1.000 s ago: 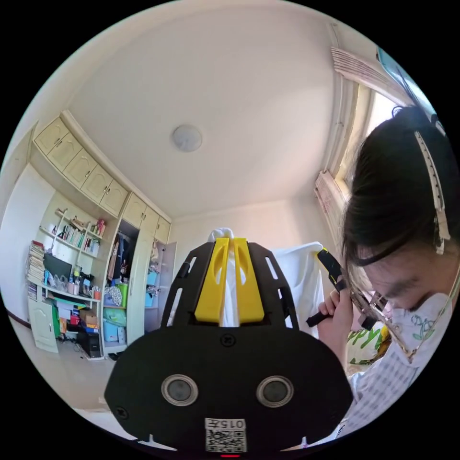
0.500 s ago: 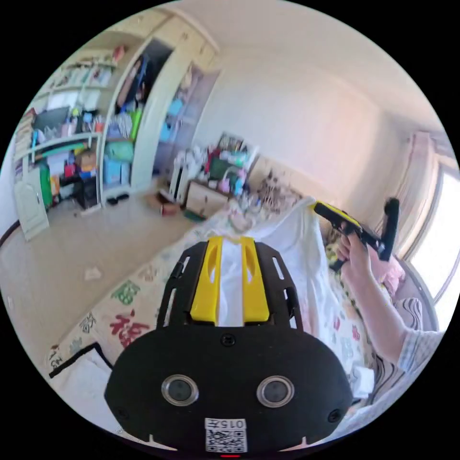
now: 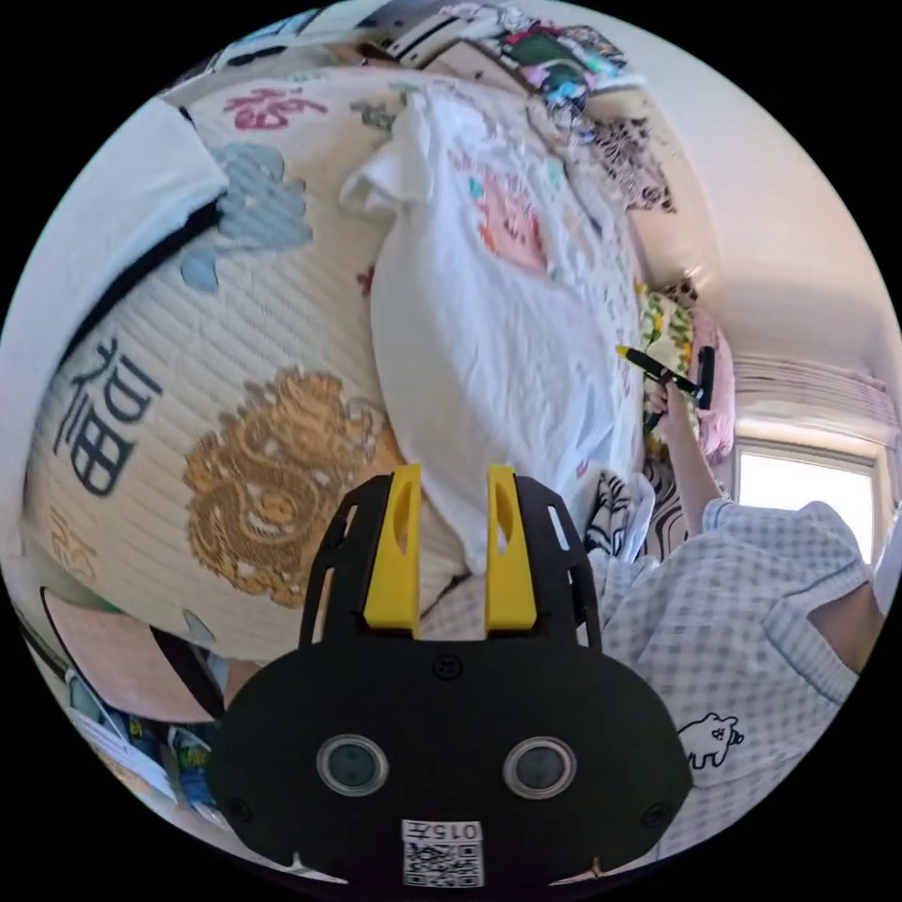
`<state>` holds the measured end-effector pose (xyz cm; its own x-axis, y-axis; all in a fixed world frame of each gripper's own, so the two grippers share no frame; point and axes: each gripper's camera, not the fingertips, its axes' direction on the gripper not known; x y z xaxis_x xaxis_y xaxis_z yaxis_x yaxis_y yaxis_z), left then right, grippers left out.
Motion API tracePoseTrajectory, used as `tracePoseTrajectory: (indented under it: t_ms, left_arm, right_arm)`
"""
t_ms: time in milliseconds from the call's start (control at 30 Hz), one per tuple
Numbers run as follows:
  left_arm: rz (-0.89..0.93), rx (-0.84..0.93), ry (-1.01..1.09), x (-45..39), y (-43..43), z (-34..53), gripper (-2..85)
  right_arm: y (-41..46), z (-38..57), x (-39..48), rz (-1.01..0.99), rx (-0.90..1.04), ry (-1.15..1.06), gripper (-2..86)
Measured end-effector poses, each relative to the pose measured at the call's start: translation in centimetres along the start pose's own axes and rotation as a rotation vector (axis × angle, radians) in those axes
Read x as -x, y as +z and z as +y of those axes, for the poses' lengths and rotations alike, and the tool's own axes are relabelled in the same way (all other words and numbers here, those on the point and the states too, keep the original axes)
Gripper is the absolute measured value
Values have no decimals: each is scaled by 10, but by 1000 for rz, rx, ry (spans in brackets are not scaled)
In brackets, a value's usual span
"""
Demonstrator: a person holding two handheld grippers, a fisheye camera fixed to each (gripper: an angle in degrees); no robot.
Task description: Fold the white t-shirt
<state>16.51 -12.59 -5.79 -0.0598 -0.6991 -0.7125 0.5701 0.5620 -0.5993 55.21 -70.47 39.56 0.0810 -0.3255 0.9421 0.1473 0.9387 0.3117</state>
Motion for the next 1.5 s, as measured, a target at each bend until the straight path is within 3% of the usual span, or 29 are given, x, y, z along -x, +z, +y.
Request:
tracePoseTrajectory:
  t_ms: [167,333,500,700,800,933,1067,1300,1400,1500]
  left_arm:
    - [-6,97,-4,-14,39,-30,111]
    - [-28,7,-51,-19,44,-45,72]
    - [-51,42,0,-30,36,-63,8]
    - [-214,-15,35,-48,-11,-55,2]
    - [-198,-15,8,-43,-18,-59,4]
    - [-250,26,-18,-39,-14,-62,20]
    - [-215,88,-70,-27,1,-72,95]
    - [-327,218,-15,-40,11,-87,2]
    - [-415,172,22,-55,-5,-75,-1]
    - [-393,205,8,-49,-1,-75,12]
  right_arm:
    - [25,12,-18,-74,72,-15,118]
    - [44,-8,-6,-58,149,-106,116]
    - [61,-29,-11,4,215,-185,11]
    - [31,-31,-69,1,130,-87,-3]
    - [24,-35,-89,-64,111,-57,-5]
    - [34,-45,-87,78,152,-110,-5]
    - [58,-59,-82,206,215,-159,-6]
    - [92,-69,-77,381,299,-244,-7]
    - [98,-69,-81,401,309,-243,-5]
    - [130,-71,-89,347,365,-218,8]
